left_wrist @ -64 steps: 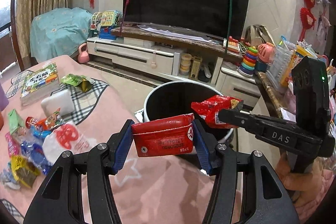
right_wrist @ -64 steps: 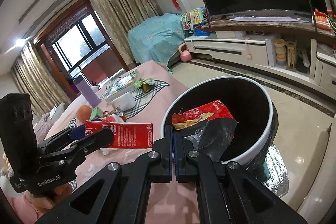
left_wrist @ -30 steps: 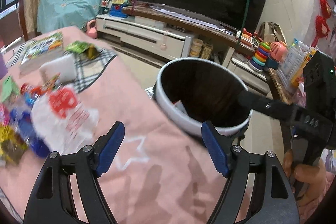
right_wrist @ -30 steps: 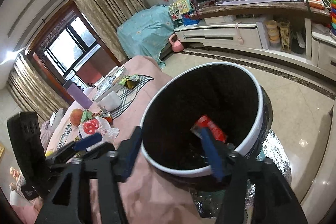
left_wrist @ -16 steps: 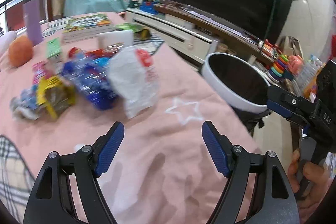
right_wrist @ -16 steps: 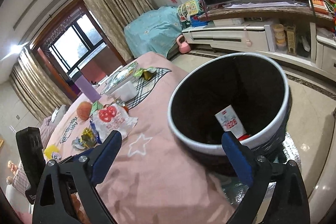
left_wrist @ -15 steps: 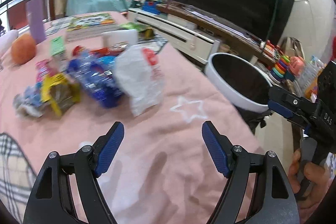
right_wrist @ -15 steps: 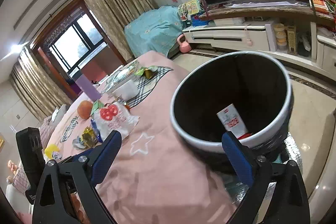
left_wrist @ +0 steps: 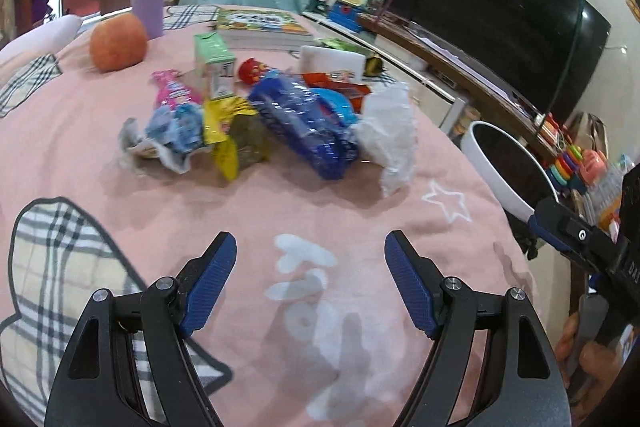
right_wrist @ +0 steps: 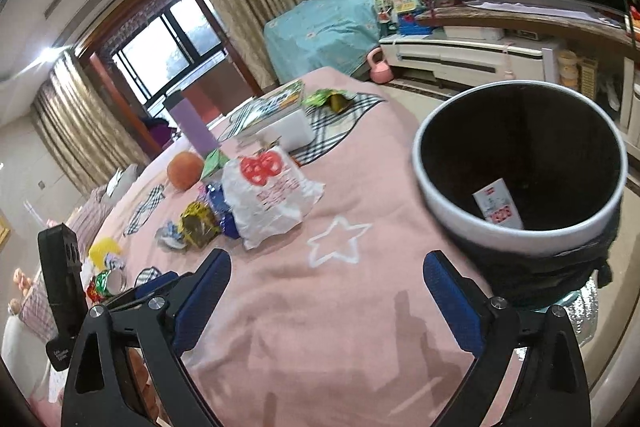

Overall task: Collect trash
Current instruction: 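Move both tools back over the trash on the bed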

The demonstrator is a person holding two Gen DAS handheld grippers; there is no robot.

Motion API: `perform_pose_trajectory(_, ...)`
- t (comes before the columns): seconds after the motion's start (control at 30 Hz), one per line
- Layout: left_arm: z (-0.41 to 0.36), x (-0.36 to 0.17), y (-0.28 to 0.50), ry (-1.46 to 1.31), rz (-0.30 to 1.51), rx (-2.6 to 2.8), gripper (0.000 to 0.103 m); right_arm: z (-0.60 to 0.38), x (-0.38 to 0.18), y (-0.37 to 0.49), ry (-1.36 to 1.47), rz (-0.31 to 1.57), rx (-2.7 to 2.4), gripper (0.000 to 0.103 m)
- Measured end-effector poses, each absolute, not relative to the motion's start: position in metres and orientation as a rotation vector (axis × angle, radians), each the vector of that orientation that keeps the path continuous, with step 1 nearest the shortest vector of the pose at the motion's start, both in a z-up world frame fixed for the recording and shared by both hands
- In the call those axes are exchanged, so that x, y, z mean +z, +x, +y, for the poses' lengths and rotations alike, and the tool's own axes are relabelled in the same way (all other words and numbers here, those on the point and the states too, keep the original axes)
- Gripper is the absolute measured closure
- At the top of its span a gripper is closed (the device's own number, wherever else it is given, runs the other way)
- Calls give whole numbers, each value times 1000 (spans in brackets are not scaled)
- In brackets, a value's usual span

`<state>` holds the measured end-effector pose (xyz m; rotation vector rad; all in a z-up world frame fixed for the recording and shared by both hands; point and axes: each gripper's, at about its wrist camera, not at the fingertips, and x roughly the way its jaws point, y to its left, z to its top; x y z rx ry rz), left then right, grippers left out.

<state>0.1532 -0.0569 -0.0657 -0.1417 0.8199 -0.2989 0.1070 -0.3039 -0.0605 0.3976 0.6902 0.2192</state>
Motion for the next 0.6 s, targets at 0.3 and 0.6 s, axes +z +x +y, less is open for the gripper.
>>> perform_pose_trajectory(0.3,-32,-73,166,-170,838,-207,24,-274,-64,117,341,683,259,5)
perform_pose_trajectory(0.6,-19,-75,182,-196,846,-167,27,-259,-70,134,342,710,300,5)
